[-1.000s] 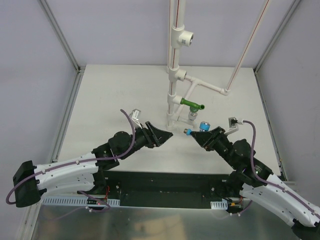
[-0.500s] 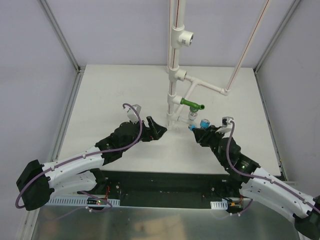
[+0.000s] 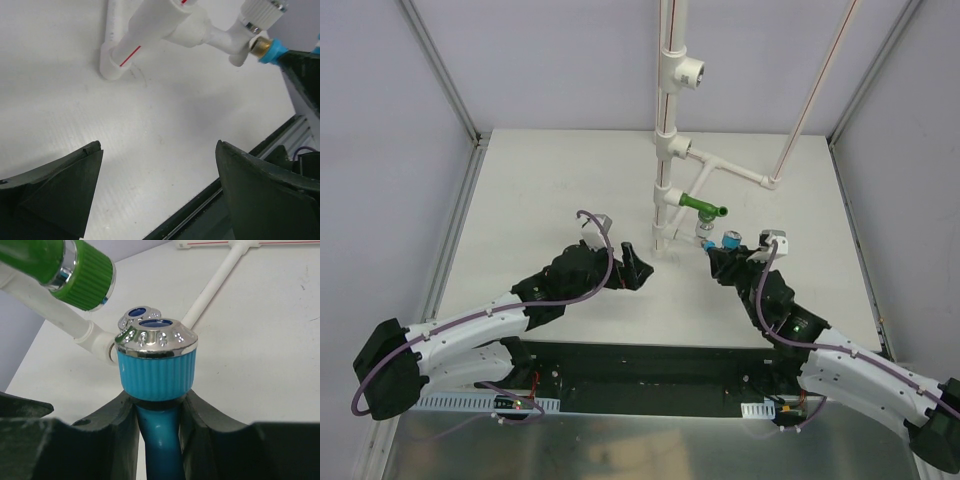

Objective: Install the water faucets

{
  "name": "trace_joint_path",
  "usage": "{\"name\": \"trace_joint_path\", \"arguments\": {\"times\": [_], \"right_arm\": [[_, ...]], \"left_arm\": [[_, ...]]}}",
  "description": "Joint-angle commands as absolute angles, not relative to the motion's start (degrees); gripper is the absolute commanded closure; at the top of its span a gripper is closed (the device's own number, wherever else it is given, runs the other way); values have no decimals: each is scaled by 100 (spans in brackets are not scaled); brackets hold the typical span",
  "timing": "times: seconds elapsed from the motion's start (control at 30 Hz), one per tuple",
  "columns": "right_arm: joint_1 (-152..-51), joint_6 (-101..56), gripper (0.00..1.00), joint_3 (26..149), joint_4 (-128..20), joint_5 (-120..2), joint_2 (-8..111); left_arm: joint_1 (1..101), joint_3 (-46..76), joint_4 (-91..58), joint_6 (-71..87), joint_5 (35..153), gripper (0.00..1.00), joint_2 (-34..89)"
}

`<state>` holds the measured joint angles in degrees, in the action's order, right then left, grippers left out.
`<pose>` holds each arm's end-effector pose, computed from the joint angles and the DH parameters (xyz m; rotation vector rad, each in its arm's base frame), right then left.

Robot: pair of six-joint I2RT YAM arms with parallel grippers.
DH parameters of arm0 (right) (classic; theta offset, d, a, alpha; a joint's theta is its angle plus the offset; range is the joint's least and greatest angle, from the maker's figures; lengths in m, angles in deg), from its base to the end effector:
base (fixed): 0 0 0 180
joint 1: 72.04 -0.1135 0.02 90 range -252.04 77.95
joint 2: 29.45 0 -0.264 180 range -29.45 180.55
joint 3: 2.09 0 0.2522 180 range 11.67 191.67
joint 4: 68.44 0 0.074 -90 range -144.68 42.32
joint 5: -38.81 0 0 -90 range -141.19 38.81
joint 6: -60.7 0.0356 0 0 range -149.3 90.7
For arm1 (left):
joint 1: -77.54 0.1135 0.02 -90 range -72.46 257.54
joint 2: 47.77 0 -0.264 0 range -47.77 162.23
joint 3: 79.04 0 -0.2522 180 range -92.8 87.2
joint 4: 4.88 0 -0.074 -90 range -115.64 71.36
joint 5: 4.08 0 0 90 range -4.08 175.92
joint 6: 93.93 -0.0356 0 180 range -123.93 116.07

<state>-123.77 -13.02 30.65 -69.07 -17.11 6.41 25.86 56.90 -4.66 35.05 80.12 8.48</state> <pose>0.1155 0.1142 0.2499 -0.0388 1.6239 0.4386 0.1435 -0.1758 0.2571 0.1328 1.8986 -1.0280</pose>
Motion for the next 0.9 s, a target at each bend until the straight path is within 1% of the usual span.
{"name": "trace_joint_path", "arguments": {"times": [0.0, 0.17, 0.37, 0.43, 0.57, 0.67, 0.87], "right_arm": [[-12355, -1356, 100, 3224, -6946, -1314, 316], [-12364, -1242, 100, 3373, -6243, -1217, 9], [-12364, -1110, 100, 3566, -5548, -1278, -501], [-12355, -1058, 100, 3593, -5495, -1305, -677], [-12364, -970, 100, 3654, -5108, -1384, -949], [-12364, -891, 100, 3725, -4898, -1437, -1046], [-12372, -785, 100, 3848, -4581, -1516, -1187]], "left_arm": [[2604, 5452, -983, 2711, 7381, 1, 857], [2604, 5179, -1336, 2429, 7116, 1, 550], [2604, 4520, -1012, 1630, 7186, 1, 409], [2604, 4292, -583, 1201, 7169, 1, 452], [2604, 4203, 875, 330, 7344, 1, 698], [2604, 4256, 2001, -172, 7160, 1, 1040], [2612, 3694, 2670, -568, 7441, 1, 1841]]}}
